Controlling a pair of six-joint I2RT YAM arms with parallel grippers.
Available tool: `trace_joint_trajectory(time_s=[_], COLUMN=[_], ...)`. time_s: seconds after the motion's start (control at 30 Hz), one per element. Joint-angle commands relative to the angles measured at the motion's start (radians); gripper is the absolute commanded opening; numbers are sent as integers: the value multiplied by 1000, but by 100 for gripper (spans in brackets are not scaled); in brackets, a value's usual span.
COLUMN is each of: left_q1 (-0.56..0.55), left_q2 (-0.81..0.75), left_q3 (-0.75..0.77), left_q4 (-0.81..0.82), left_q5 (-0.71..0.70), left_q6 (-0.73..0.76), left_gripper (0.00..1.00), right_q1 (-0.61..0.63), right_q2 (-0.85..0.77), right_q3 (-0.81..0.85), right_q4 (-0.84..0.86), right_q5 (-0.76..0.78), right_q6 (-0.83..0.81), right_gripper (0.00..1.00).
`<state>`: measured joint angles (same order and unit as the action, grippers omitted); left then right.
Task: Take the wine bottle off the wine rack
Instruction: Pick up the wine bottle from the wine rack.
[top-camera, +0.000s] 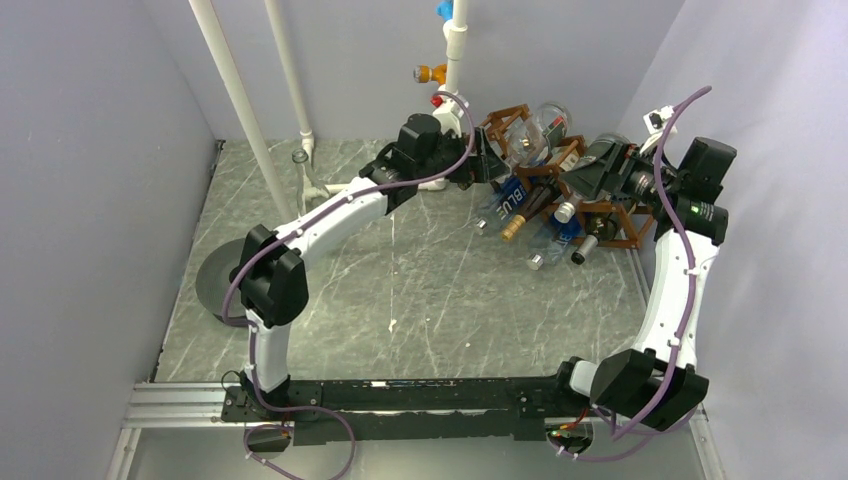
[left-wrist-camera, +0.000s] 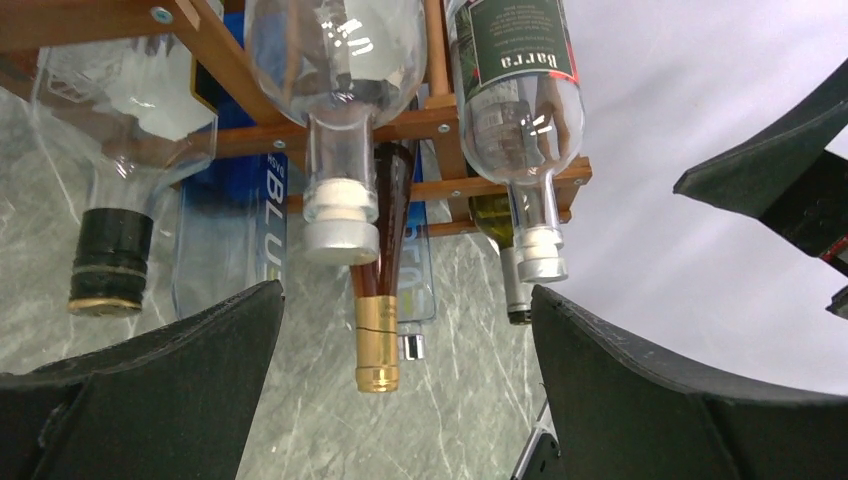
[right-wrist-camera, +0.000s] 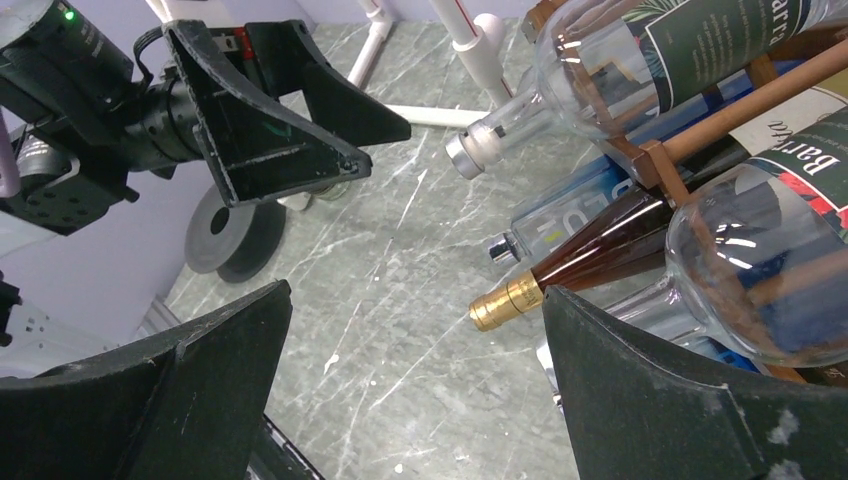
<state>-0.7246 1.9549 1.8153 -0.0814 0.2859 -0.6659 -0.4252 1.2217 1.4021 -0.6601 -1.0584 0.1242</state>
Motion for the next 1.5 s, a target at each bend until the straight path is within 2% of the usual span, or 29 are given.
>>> trace_joint_trajectory(time_s=[0.0,0.6,0.87,1.0,1.33,1.47], left_q1=[37,82,81,74,36,21], left_q2=[27,150,223,248,305,314], left_q3=[44,163,228,258,341,365], left_q4=[97,123,121,103,36,-2], left_q5=[76,173,179,176,89,13], left_q6=[-12,-116,-178,-189,-174,-173], left_gripper=[99,99,86,83,73,70], right_q1=[-13,-20,-21,-22,-24,-23], right_q2=[-30,-30,-30,-30,-28,-29], right_q3=[-3,-5,-3,0,0,7], right_q4=[42,50,48,47,48,43], right_q5=[-30,-35,-34,-34,-35,-37], right_q6=[6,14,12,13,16,16], right_gripper=[100,100,100,100,100,100])
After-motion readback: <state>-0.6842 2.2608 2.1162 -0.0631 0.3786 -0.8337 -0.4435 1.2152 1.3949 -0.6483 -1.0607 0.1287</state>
